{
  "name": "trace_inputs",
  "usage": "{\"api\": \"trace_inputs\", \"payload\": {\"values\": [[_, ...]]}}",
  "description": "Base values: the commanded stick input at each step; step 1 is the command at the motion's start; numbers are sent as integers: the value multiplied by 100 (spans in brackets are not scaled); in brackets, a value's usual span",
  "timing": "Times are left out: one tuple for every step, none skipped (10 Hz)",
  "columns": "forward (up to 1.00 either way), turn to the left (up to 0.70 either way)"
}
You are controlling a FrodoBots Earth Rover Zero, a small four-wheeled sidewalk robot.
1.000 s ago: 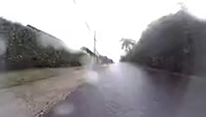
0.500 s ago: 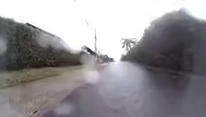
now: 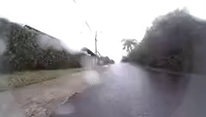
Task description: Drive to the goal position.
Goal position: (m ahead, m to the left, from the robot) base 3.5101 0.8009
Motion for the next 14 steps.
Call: {"api": "trace_inputs", "payload": {"values": [[70,0],[70,0],[70,0],[70,0],[70,0],[70,0],[70,0],[70,0],[70,0],[70,0],[70,0],[70,0],[70,0],[70,0]]}}
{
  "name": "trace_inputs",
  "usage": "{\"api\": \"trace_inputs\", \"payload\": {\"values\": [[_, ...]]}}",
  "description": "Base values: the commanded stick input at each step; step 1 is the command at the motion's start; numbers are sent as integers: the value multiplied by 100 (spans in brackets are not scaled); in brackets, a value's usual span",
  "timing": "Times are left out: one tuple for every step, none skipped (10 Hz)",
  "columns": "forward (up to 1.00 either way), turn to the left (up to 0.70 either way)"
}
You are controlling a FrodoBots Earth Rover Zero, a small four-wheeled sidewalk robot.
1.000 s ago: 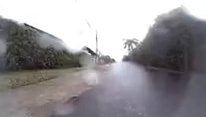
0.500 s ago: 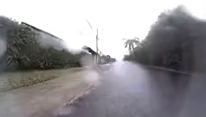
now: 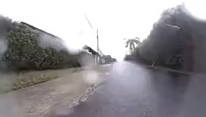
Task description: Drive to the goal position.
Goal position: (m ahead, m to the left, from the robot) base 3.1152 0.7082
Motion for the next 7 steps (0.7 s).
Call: {"api": "trace_inputs", "payload": {"values": [[70,0],[70,-21],[70,-35],[70,-35],[70,-35],[70,-35],[70,-35]]}}
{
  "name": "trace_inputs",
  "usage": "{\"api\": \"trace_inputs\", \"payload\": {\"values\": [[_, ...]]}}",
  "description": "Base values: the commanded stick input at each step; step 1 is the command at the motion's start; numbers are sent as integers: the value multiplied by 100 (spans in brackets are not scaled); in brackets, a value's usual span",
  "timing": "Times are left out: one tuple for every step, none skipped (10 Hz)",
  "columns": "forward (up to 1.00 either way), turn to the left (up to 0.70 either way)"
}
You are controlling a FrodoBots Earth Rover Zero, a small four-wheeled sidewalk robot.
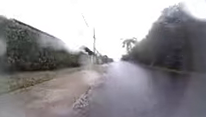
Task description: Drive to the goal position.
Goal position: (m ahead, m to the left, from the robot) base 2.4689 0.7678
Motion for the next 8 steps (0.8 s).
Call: {"api": "trace_inputs", "payload": {"values": [[70,-35],[70,-35],[70,-35],[70,-35],[70,-25],[70,-5],[70,0],[70,0]]}}
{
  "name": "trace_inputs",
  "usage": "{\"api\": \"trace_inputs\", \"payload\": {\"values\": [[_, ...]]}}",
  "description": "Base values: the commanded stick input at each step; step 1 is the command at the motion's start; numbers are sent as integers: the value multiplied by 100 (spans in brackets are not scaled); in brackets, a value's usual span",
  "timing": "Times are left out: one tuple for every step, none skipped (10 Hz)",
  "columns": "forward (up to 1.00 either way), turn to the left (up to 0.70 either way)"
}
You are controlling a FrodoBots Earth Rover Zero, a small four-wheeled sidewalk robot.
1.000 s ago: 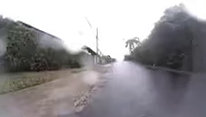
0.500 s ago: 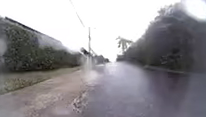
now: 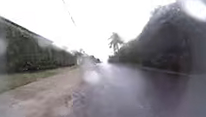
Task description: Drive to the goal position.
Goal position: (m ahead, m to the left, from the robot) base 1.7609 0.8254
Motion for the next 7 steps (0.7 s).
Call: {"api": "trace_inputs", "payload": {"values": [[70,0],[70,0],[70,0],[70,0],[70,0],[70,0],[70,0]]}}
